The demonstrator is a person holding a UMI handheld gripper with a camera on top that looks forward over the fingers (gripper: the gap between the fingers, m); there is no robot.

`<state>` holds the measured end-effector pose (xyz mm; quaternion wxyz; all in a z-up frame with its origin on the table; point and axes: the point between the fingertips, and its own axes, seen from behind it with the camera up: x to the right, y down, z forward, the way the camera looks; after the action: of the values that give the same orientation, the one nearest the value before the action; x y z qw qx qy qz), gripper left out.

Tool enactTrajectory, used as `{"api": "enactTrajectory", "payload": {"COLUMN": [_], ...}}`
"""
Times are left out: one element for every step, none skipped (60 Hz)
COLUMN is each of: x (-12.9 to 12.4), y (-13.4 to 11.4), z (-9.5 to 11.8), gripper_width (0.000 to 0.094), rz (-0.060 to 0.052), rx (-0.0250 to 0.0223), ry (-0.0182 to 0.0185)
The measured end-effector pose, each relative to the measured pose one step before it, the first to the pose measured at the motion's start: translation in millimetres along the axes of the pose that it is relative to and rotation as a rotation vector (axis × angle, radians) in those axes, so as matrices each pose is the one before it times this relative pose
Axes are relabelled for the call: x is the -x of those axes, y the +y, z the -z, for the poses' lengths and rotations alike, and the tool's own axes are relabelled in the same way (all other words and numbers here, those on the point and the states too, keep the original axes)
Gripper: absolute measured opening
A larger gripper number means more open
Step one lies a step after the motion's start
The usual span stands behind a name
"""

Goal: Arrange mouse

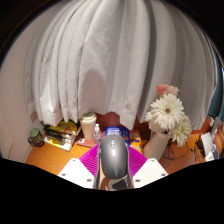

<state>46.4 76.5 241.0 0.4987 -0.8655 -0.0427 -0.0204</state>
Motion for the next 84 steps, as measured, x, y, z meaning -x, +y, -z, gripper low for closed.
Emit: {"api": "enactTrajectory", "payload": {"x": [-12.56, -12.74, -12.82, -12.45, -11.69, -10.28, -9.61, -7.69, -6.24, -5.2, -4.53, -4.51, -3.98, -4.24, -3.35, -2.92, -2.53, -2.14, -1.75, -1.38, -0.03, -1.05, -0.15, -0.24, 0.05, 0.31, 0.52, 0.71, 1.2, -0.3, -0.28, -1.09, -0.76, 0.68, 0.06, -0.07, 0.93, -0.97, -0.12, 0.17, -0.15, -0.02, -0.22, -0.06, -0.03, 0.23, -0.09, 0.29, 0.4, 0.61, 1.73, 2.57, 3.15, 2.35, 1.35, 1.06, 1.23, 1.72, 0.82, 2.31, 1.89, 2.24, 2.83, 3.3, 3.85, 3.95, 3.79, 3.32, 3.36, 3.53, 3.02, 3.09, 3.58, 3.32, 3.56, 4.15, 4.65, 5.33, 5.52, 5.04, 4.65, 5.14, 4.55, 5.09], "y": [7.15, 8.0, 8.71, 8.88, 9.05, 11.32, 9.6, 10.25, 9.69, 8.86, 8.97, 8.63, 9.59, 9.37, 7.9, 7.27, 6.99, 7.4, 7.35, 7.32, 6.06, 5.75, 4.56, 5.42, 5.21, 5.01, 4.77, 4.28, 3.78, -0.35, -3.6, 0.21, 2.72, 0.49, -1.16, 1.87, -8.02, 7.25, 0.6, -0.25, -0.01, -0.37, -0.16, -0.24, -0.06, -0.12, -0.2, -0.12, -0.09, 0.26, 0.38, 0.5, 0.35, 0.61, 0.57, 0.39, -0.22, -1.22, -2.21, -2.34, -3.14, -3.33, -2.88, -3.28, -3.78, -3.93, -3.7, -3.29, -2.89, -2.85, -3.73, -1.99, -2.8, -2.55, -2.27, -2.22, -2.2, -2.33, -2.41, -2.12, -1.45, -1.84, -2.28, -1.13], "z": [-2.82, -3.45, -3.91, -3.99, -4.66, -3.55, -6.28, -6.04, -6.01, -6.57, -6.79, -6.67, -6.27, -7.56, -6.55, -6.61, -6.69, -6.47, -6.4, -6.09, -5.09, -5.6, -4.44, -5.14, -5.19, -4.45, -4.24, -4.12, -3.48, 0.98, -3.86, 1.14, -0.63, 1.01, -0.17, -0.24, 13.26, -9.92, -3.47, -0.3, -0.63, -0.18, -0.18, -0.11, -0.17, -0.16, 0.02, -0.11, -0.09, 1.0, 0.12, 0.36, 0.77, 0.95, 1.1, 1.97, 2.67, 2.11, 4.55, 6.64, 6.19, 6.8, 7.47, 7.28, 8.44, 8.81, 8.94, 9.24, 9.53, 9.51, 10.73, 10.41, 10.14, 10.16, 10.27, 10.11, 10.02, 9.72, 9.45, 9.23, 8.91, 7.85, 7.8, 7.36], "gripper_width": [0.0382, 0.0381, 0.0379, 0.0378, 0.0378, 0.0379, 0.0378, 0.0378, 0.0377, 0.0379, 0.038, 0.0378, 0.0376, 0.0377, 0.0378, 0.0379, 0.0376, 0.0377, 0.0376, 0.0377, 0.0377, 0.0377, 0.0377, 0.0376, 0.0376, 0.0377, 0.0377, 0.0377, 0.0381, 0.0382, 0.0377, 0.0377, 0.0378, 0.0383, 0.0383, 0.0394, 0.0404, 0.0404, 0.0419, 0.0426, 0.0444, 0.0452, 0.0465, 0.0475, 0.0487, 0.0497, 0.0504, 0.0511, 0.0522, 0.0541, 0.0577, 0.0621, 0.0675, 0.0731, 0.078, 0.081, 0.0827, 0.0832, 0.0832, 0.0829, 0.083, 0.0832, 0.0832, 0.0832, 0.0833, 0.0832, 0.0833, 0.0835, 0.0838, 0.0842, 0.0848, 0.0849, 0.0849, 0.0847, 0.0847, 0.0848, 0.0848, 0.0848, 0.0848, 0.0848, 0.0848, 0.0848, 0.0846, 0.0846], "rz": [-0.0068, -0.0058, -0.0025, 0.0001, 0.0022, 0.0, 0.0006, -0.0016, -0.0046, -0.0068, -0.0088, -0.0097, -0.0117, -0.0121, -0.0125, -0.0103, -0.0081, -0.0075, -0.0073, -0.0055, -0.0033, -0.0007, -0.0018, -0.0019, -0.0002, -0.0004, -0.0029, -0.0039, -0.0035, 0.0006, 0.0019, -0.0041, -0.0083, 0.0019, 0.009, 0.0097, 0.0049, 0.0007, -0.0008, -0.0031, -0.0056, -0.007, -0.0079, -0.007, -0.0067, -0.007, -0.0057, -0.0045, -0.0031, -0.0001, -0.0001, 0.0015, 0.004, 0.0063, 0.009, 0.0106, 0.0113, 0.0104, 0.0138, 0.0124, 0.009, 0.0048, 0.0012, 0.0008, 0.0018, 0.003, 0.003, 0.0032, 0.0024, 0.0016, 0.0025, 0.0008, 0.0009, 0.0004, -0.0006, -0.0008, -0.0016, -0.0021, -0.0029, -0.0044, -0.005, -0.0057, -0.0041, -0.0045], "rx": [0.01108, 0.01384, 0.01622, 0.01632, 0.01627, 0.0135, 0.023, 0.02232, 0.02042, 0.01667, 0.01509, 0.01543, 0.01491, 0.00923, 0.01446, 0.01327, 0.01164, 0.01228, 0.01412, 0.01455, 0.01392, 0.01135, 0.01037, 0.01092, 0.01084, 0.01127, 0.0112, 0.00981, 0.01084, 0.01355, -0.03821, -0.00152, 0.00578, 0.01155, -0.00647, 0.00653, 0.00177, 0.00762, 0.00528, 0.0047, 0.00481, 0.00457, 0.00328, 0.00271, 0.00301, 0.00302, 0.00208, 0.00258, 0.00282, -0.00344, 0.00484, 0.00641, 0.00627, 0.00756, 0.00765, 0.00706, 0.00549, 0.0027, 0.00029, -0.00852, -0.00854, -0.00665, -0.01304, -0.00795, -0.01383, -0.01456, -0.01506, -0.01382, -0.01216, -0.01154, -0.00825, -0.01139, -0.01178, -0.01196, -0.01244, -0.01193, -0.01242, -0.01303, -0.01297, -0.01233, -0.01329, -0.01163, -0.0083, -0.01012], "ry": [0.00725, 0.00927, 0.01269, 0.01442, 0.01386, 0.0166, 0.00565, 0.00505, 0.00076, -0.00196, -0.00315, -0.0028, 0.00224, -0.00656, -0.00252, -0.00224, -0.00146, -0.00247, -0.00264, -0.00288, -0.00027, -0.00351, -0.00248, -0.00331, -0.00349, -0.00409, -0.0048, -0.00513, -0.00225, -0.00026, 0.00363, 0.00376, 0.0036, 0.00106, 0.0022, 0.00263, 0.00393, 0.0039, -0.00056, -0.00003, -0.00052, -0.00104, -0.00223, -0.00282, -0.0027, -0.00256, -0.00154, -0.00226, -0.00195, 0.00137, -0.00519, -0.00791, -0.00837, -0.00526, -0.00028, 0.00231, 0.00517, 0.00703, 0.00613, 0.00946, 0.00584, 0.00348, 0.00745, -0.00024, 0.00165, 0.0011, 0.00176, 0.00382, 0.00489, 0.00481, 0.00575, 0.00713, 0.00514, 0.00581, 0.00536, 0.00388, 0.00115, -0.00202, -0.00368, -0.00376, -0.00064, -0.00364, -0.00477, -0.00434]}}
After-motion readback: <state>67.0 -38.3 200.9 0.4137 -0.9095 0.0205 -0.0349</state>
